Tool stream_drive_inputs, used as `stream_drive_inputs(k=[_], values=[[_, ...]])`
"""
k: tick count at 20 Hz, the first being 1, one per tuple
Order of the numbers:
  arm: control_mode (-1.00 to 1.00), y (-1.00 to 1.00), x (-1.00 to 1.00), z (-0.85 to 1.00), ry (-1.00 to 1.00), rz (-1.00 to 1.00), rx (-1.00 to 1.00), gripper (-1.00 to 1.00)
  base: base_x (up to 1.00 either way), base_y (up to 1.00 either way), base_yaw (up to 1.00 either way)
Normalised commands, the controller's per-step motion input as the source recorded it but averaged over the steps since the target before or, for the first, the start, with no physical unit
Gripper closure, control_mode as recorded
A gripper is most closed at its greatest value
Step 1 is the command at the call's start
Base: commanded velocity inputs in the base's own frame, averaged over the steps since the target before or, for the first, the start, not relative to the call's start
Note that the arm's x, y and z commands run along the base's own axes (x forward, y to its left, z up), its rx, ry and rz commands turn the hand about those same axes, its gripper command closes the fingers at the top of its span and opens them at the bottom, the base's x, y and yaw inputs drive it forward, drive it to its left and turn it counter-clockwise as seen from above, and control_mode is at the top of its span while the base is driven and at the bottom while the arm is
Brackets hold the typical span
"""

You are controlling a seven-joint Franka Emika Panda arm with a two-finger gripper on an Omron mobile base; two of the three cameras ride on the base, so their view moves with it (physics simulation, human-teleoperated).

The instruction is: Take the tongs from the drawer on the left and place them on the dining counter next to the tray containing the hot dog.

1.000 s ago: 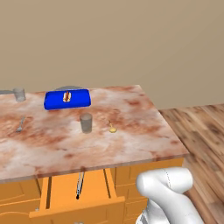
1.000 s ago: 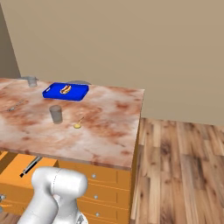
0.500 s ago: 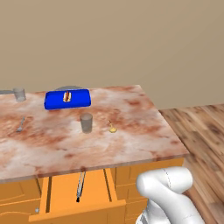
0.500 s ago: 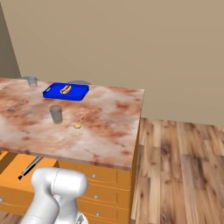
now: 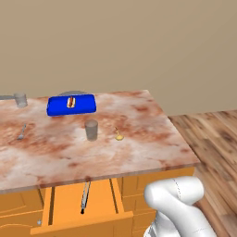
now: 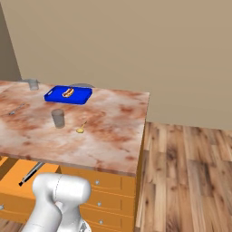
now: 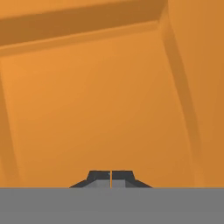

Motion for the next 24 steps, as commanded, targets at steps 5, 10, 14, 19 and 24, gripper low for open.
stream_drive_inputs(k=[5, 10, 14, 19, 24], values=[[-1.0, 0.17, 0.0, -0.01, 0.0, 0.0, 0.0, -1.0, 0.0, 0.0, 0.0], [-1.0, 0.0, -0.04, 0.0, 0.0, 0.0, 0.0, -1.0, 0.0, 0.0, 0.0], [-1.0, 0.0, -0.39, 0.0, 0.0, 0.0, 0.0, -1.0, 0.0, 0.0, 0.0], [-1.0, -0.02, -0.56, 0.11, 0.0, 0.0, 0.03, -1.0, 0.0, 0.0, 0.0], [-1.0, -0.21, -0.62, 0.37, 0.0, 0.0, 0.12, -1.0, 0.0, 0.0, 0.0]])
